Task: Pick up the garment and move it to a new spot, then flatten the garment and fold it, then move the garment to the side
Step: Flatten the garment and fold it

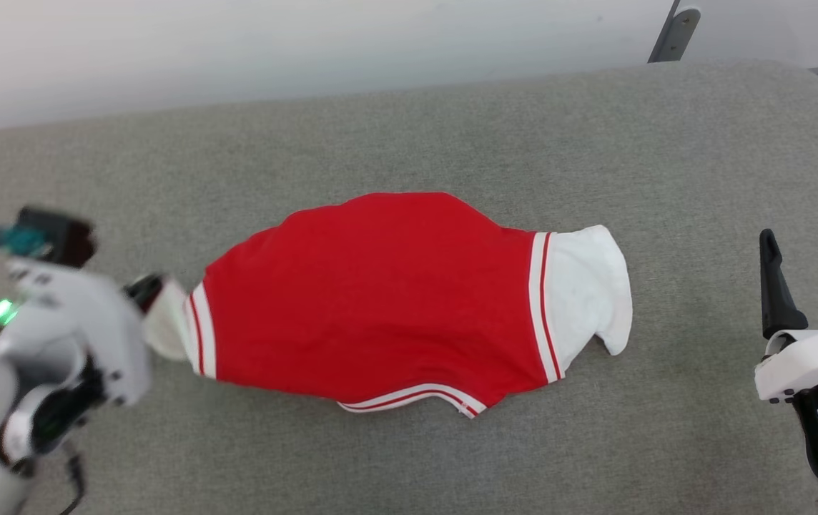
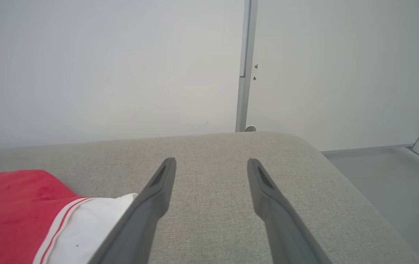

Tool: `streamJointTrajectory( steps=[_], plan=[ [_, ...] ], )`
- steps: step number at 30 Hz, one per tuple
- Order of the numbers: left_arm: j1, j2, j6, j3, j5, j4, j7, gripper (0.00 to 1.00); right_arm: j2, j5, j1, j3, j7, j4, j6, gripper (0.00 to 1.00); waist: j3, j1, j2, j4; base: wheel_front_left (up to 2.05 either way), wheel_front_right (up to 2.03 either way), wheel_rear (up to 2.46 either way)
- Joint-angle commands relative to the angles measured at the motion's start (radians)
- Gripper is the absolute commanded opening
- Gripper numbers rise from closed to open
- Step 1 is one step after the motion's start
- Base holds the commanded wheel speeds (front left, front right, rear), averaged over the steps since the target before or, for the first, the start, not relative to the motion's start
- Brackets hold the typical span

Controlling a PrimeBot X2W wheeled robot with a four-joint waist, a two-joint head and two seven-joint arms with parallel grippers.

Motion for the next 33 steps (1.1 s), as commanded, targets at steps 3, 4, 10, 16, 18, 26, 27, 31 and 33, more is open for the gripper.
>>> streamJointTrajectory(
  steps=[3, 4, 10, 16, 18, 26, 27, 31, 33],
  plan=[
    [-0.079, -0.042, -0.018, -0.049, 0.025, -0.09, 0.048, 0.0, 0.005, -0.006, 0.01, 0.007, -0.001, 0.002, -0.002, 1.0, -0.009, -0.0001, 0.0, -0.009, 0.0, 0.0, 0.0],
    [-0.099, -0.058, -0.025, -0.067, 0.026, -0.111, 0.062, 0.0, 0.007, -0.006, 0.009, 0.009, -0.001, 0.001, -0.002, 1.0, -0.009, -0.0001, 0.0, -0.013, 0.0, 0.0, 0.0],
    [-0.171, -0.169, -0.072, -0.195, 0.039, -0.176, 0.143, 0.0, 0.013, 0.001, 0.011, 0.018, -0.008, 0.005, -0.002, 1.0, -0.007, -0.0001, 0.0, -0.042, 0.0, 0.0, 0.0],
    [-0.157, -0.254, -0.12, -0.308, 0.04, -0.111, 0.171, 0.0, 0.022, 0.01, 0.012, 0.023, -0.021, 0.022, -0.002, 1.0, 0.004, -0.0001, 0.0, -0.073, 0.0, 0.0, 0.0],
    [-0.142, -0.273, -0.133, -0.341, 0.047, -0.069, 0.165, 0.0, 0.025, 0.011, 0.007, 0.025, -0.028, 0.03, -0.002, 1.0, 0.009, -0.0001, 0.0, -0.08, 0.0, 0.0, 0.0],
    [-0.164, -0.29, -0.169, -0.422, 0.092, 0.089, 0.113, 0.53, 0.034, 0.011, -0.013, 0.034, -0.044, 0.058, -0.002, 1.0, 0.02, -0.0001, 0.0, -0.086, 0.0, 0.0, 0.0],
    [-0.173, -0.292, -0.172, -0.421, 0.089, 0.09, 0.104, 0.96, 0.033, 0.01, -0.016, 0.033, -0.045, 0.06, -0.002, 1.0, 0.019, -0.0001, 0.0, -0.084, 0.0, 0.0, 0.0],
    [-0.198, -0.283, -0.175, -0.408, 0.062, 0.078, 0.112, 1.0, 0.028, 0.004, -0.024, 0.03, -0.047, 0.062, -0.002, 1.0, 0.011, -0.0001, 0.0, -0.071, 0.0, 0.0, 0.0],
    [-0.211, -0.272, -0.176, -0.397, 0.049, 0.055, 0.124, 1.0, 0.029, 0.002, -0.022, 0.03, -0.045, 0.059, -0.002, 1.0, 0.006, -0.0001, 0.0, -0.066, 0.0, 0.0, 0.0]
  ],
)
